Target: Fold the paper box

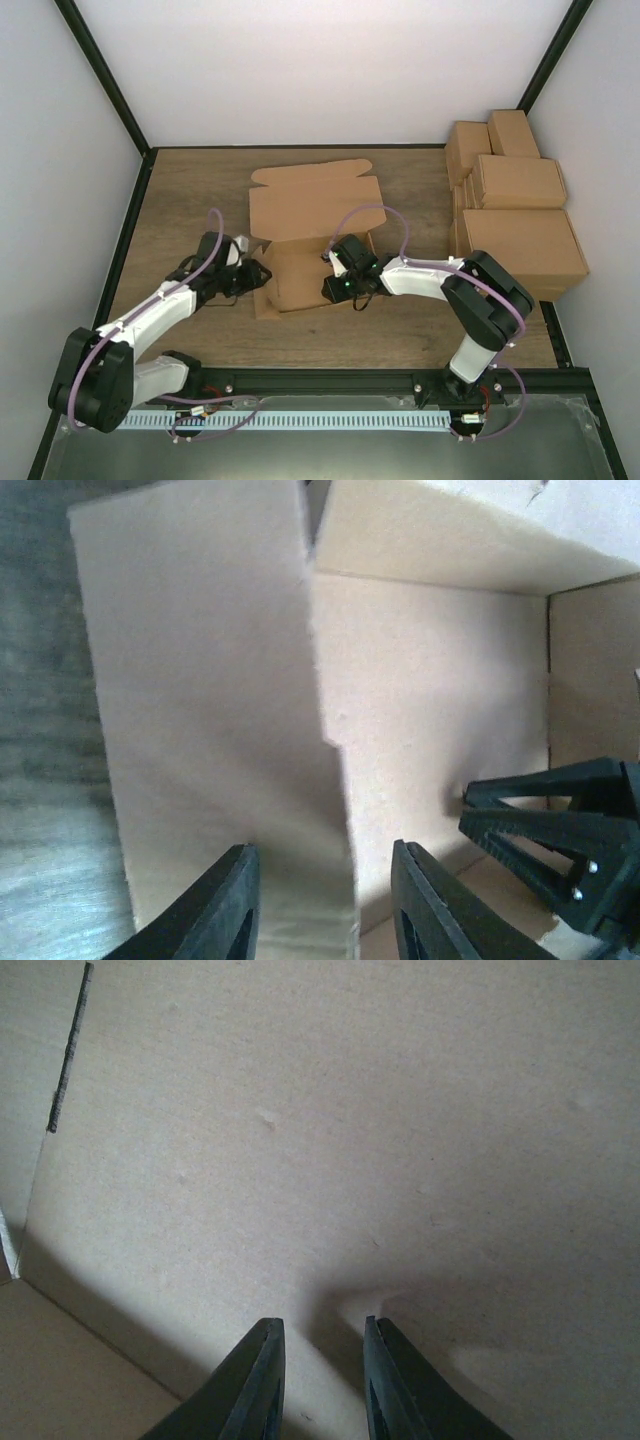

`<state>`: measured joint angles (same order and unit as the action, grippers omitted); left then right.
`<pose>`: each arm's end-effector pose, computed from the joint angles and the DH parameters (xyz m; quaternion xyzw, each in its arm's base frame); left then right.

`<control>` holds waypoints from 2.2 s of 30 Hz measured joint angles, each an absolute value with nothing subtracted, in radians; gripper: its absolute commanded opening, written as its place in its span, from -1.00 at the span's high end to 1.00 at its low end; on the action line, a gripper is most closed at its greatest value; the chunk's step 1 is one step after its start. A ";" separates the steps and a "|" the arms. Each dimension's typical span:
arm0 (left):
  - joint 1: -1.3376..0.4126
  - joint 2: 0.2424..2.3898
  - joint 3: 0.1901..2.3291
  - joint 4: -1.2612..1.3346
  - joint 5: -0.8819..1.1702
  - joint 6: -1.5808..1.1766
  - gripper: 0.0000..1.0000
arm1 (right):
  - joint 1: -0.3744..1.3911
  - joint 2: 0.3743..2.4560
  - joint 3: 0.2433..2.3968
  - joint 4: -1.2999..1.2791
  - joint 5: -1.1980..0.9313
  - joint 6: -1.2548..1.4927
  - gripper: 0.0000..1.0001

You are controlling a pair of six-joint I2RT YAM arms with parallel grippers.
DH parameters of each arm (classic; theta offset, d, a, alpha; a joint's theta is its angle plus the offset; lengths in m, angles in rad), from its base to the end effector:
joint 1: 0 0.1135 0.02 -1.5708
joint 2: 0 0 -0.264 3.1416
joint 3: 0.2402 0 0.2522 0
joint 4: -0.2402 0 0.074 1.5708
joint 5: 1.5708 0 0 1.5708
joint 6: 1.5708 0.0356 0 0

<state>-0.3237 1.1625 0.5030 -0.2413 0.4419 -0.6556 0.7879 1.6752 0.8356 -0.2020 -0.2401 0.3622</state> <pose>0.1956 -0.0817 0.1699 -0.0811 0.9207 -0.3335 0.1857 0.2131 0.2261 0.1401 -0.2330 0.9300 0.2382 0.1550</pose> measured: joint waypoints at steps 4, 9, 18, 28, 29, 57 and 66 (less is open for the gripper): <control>-0.396 1.184 0.599 -0.337 0.300 -0.618 0.05 | 0.788 1.678 0.835 -0.194 -0.242 0.364 0.51; -0.445 1.262 0.645 -0.430 0.151 -0.594 0.14 | 0.788 1.679 0.835 -0.191 -0.242 0.364 0.51; -0.581 1.352 0.759 -0.616 -0.104 -0.608 0.81 | 0.788 1.679 0.835 -0.190 -0.241 0.364 0.50; -0.716 1.410 0.928 -0.767 -0.301 -0.646 0.93 | 0.788 1.681 0.836 -0.189 -0.236 0.360 0.47; -0.732 1.420 0.947 -0.779 -0.313 -0.651 0.92 | 0.788 1.682 0.837 -0.189 -0.236 0.360 0.46; -0.816 1.456 0.920 -0.555 -0.133 -0.678 -0.04 | 0.787 1.654 0.760 -0.054 -0.258 0.402 0.34; -0.816 1.457 0.920 -0.522 -0.090 -0.680 0.00 | 0.783 1.645 0.706 0.051 -0.304 0.459 0.34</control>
